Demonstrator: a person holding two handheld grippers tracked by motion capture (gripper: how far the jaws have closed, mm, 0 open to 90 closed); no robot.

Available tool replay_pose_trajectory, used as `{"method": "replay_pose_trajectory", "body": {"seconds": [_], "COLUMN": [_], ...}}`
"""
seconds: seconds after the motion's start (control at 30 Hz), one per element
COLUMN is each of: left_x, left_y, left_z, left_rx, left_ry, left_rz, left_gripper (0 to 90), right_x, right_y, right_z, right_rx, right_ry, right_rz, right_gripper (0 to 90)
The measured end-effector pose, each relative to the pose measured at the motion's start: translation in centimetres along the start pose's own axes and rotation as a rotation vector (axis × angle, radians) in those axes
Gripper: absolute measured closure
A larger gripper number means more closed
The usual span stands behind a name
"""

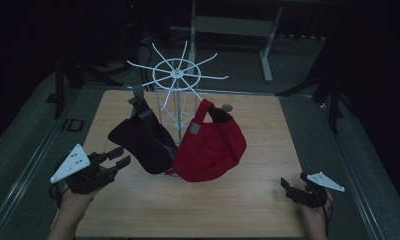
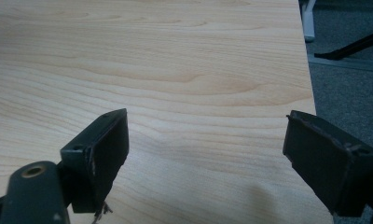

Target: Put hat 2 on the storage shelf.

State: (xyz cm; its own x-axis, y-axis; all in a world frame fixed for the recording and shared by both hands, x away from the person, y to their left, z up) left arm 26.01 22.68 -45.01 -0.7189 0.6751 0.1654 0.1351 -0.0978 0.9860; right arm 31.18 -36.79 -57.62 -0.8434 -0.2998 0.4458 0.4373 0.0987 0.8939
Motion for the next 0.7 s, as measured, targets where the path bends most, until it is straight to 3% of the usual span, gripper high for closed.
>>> {"method": "replay_pose_trajectory", "body": {"seconds": [0.23,0.4,0.7], "left_x": [-0.5,-0.8,-0.9], "left_y": [-3.1,-5.2,-8.1], "left_z": [0.5,0.8,1.1], "left_rx": [0.03,0.075,0.093], "left_ry": [-0.014,-0.014,0.031], "left_rz": [0.047,0.081,0.122], "left_gripper": [60.9,60.9,61.0], "right_x": [0.0,0.0,0.0], "right_y": [0.0,0.0,0.0], "right_z": [0.1,0.1,0.1], "right_rx": [0.005,0.006,0.01], "right_ry": [-0.005,-0.006,-0.014], "right_rz": [0.004,-0.001,-0.006], "right_gripper": [14.1,14.1,14.1]}}
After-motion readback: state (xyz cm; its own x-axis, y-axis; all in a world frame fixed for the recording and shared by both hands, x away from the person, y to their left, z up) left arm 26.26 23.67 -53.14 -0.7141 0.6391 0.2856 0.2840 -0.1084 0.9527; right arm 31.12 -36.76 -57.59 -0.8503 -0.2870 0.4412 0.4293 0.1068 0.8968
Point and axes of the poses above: each handheld gripper's, and its own axes: x roughly backward along the jaws, y roughly out of its top, z roughly to its left, the point moved 4 cm from there along -x, roughly forward along the jaws, and after that the axes turned 4 degrees about -z, right-handed, at the moved point
